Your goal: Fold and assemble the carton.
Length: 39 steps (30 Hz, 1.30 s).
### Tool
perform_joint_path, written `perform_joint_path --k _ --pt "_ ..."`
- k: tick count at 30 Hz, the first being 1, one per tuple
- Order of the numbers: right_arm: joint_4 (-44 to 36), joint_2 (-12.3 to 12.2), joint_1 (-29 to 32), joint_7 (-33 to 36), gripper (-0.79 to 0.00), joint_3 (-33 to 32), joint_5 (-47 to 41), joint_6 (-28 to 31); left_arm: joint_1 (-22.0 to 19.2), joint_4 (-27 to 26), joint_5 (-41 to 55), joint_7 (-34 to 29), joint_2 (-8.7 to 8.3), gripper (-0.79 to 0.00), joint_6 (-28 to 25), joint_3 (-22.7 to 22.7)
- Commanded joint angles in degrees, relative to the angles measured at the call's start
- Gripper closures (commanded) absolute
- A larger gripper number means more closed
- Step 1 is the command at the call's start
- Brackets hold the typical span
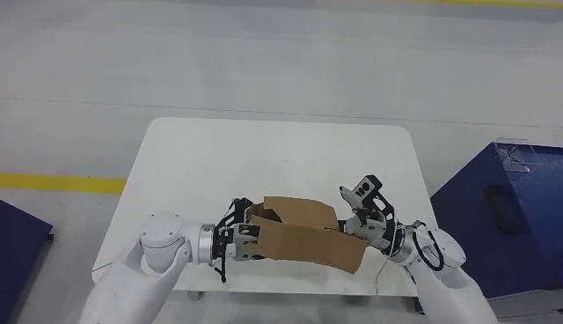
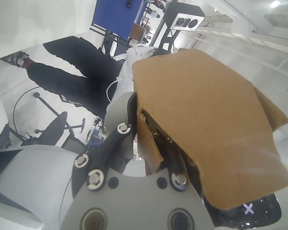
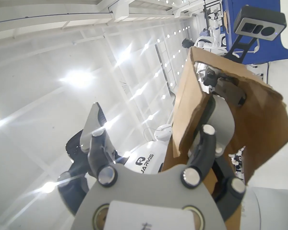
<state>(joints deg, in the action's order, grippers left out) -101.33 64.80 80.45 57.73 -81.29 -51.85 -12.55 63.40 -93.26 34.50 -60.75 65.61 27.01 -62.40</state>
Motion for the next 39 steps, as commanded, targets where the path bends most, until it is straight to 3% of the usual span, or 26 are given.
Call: perform_joint_path --k 1,9,12,16,18,19,20,29,39 --pt "-0.26 -0.03 0.3 0.5 -0.372 0.33 0.15 0.15 -0.03 0.2 -0.38 0.12 -0.08 0.0 0.52 0.39" --pt "-0.79 -0.22 1.1 0.05 -0.225 0.9 2.8 1.92 0.1 -0.51 -1.75 0.26 -0.46 0.0 1.45 1.3" --pt "-0.83 -0.28 1.37 0.19 0.0 1.36 3.87 2.48 0.21 -0.68 -1.66 0.43 -0.58 0.0 1.68 1.39" --pt "-0.99 -0.4 1.6 0.44 0.0 1.42 4.7 3.13 0.33 -0.85 -1.71 0.62 -0.75 0.0 1.67 1.51" --pt "-1.04 -0.48 1.75 0.17 0.0 1.27 5.46 3.49 0.4 -0.89 -1.7 0.98 -0.84 -0.329 1.53 1.36" --pt "-1.02 -0.52 1.79 -0.05 0.0 1.13 5.73 3.57 0.49 -0.97 -1.54 1.06 -0.89 -0.625 1.37 1.23" --pt "-0.98 -0.53 1.8 -0.2 0.0 1.06 5.76 3.6 0.6 -1.0 -1.23 0.99 -0.94 -0.785 1.29 1.05" --pt "-1.58 -0.52 1.59 -2.96 0.0 0.27 6.59 5.51 1.5 -1.47 -1.9 3.55 -1.61 -0.785 1.23 -1.33" --pt "1.09 -0.46 0.1 -7.45 0.0 -2.58 15.97 24.32 1.5 -1.47 -1.9 3.55 -1.61 -0.785 1.23 -1.33"
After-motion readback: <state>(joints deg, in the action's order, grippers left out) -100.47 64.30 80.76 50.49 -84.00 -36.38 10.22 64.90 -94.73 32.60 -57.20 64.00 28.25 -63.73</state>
